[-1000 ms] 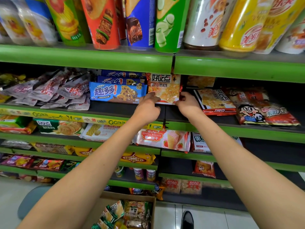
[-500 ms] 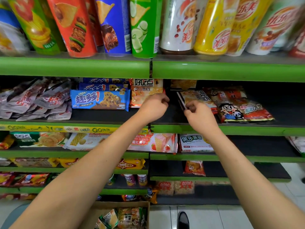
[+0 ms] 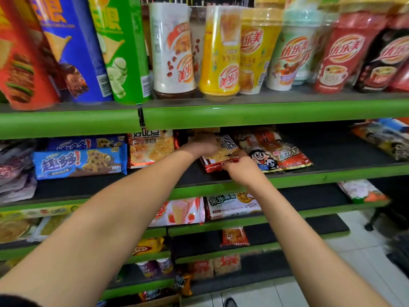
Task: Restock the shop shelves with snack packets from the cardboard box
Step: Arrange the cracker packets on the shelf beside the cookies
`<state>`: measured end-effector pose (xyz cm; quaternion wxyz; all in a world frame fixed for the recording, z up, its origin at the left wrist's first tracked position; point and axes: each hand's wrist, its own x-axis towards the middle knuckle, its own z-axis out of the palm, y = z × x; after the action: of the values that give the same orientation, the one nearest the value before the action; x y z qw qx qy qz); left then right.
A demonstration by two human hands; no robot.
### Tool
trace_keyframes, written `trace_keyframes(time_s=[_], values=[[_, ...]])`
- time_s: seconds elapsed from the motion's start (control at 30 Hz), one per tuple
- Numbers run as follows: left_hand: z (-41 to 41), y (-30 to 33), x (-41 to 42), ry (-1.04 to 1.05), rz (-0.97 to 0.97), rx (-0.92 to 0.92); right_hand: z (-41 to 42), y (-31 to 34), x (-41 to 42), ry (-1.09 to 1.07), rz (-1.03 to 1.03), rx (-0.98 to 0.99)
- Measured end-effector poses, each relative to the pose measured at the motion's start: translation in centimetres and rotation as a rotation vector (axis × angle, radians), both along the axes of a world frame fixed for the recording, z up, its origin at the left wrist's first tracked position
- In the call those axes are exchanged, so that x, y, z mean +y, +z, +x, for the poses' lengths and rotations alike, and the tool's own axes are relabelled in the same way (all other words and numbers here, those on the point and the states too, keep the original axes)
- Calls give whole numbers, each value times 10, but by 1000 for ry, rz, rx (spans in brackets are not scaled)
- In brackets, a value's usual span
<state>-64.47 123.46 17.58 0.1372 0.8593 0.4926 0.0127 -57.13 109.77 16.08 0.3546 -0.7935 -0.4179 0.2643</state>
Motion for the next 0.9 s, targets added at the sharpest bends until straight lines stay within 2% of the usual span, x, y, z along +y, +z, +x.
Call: trace_keyframes(time_s=[0.1,0.2,0.37,0.5,0.6,0.67,0.73,0.9], values=[[0,4,1,-1,-15,10,1,3,5,-1,20,221],[-12,9,-2,-54,-111,-30,2,-2,7,-43,62,327],[-41,11,-14,53,-151,-286,1,-10,7,-67,184,210],[-66,16,-23,220,-176,-612,-3,-4,9,-42,297,136],[-95,11,-33,219,-182,-818,-6,-1,11,-2,342,56],[-117,3,-36,225,-263,-935,-10,-3,15,58,366,18],[-136,-4,-38,249,-341,-1030,-16,-6,21,118,403,13],[-169,-19,-40,275,-378,-1169,-31,-16,36,214,446,85]])
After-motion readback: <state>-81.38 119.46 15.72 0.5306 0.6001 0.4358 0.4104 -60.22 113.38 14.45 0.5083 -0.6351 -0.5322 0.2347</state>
